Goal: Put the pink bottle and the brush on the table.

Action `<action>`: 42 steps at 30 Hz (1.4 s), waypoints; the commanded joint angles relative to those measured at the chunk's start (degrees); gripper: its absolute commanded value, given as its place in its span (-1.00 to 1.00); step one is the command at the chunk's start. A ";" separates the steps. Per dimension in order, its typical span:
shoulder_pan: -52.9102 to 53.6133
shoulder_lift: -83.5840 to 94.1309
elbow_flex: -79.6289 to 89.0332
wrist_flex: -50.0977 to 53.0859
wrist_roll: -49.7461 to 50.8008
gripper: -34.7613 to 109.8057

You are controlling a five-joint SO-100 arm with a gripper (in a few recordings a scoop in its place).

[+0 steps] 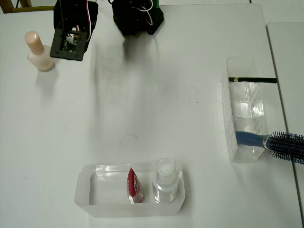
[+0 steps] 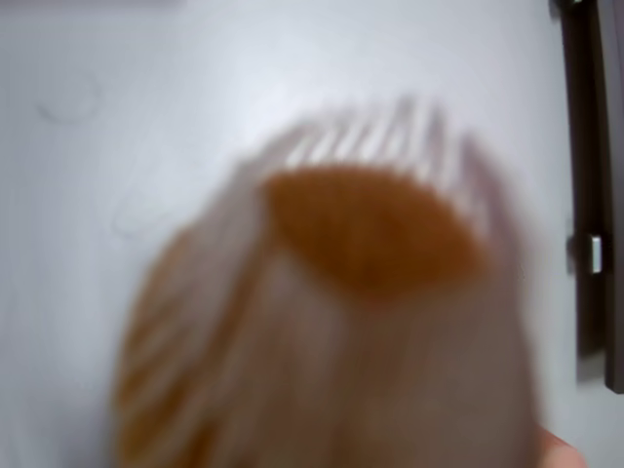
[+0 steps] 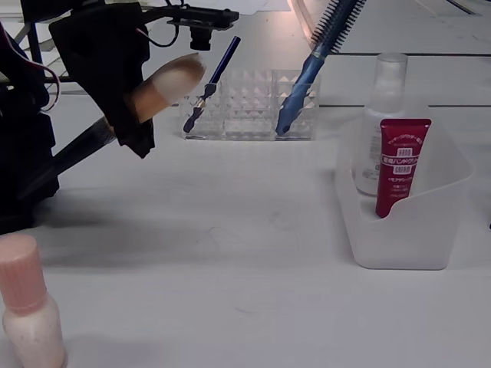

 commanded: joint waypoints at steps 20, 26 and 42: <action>15.91 -6.06 17.93 -19.60 -9.40 -0.52; 15.91 -8.44 18.19 -20.21 -9.32 -0.52; 13.97 -15.29 21.09 -29.36 -9.32 -0.52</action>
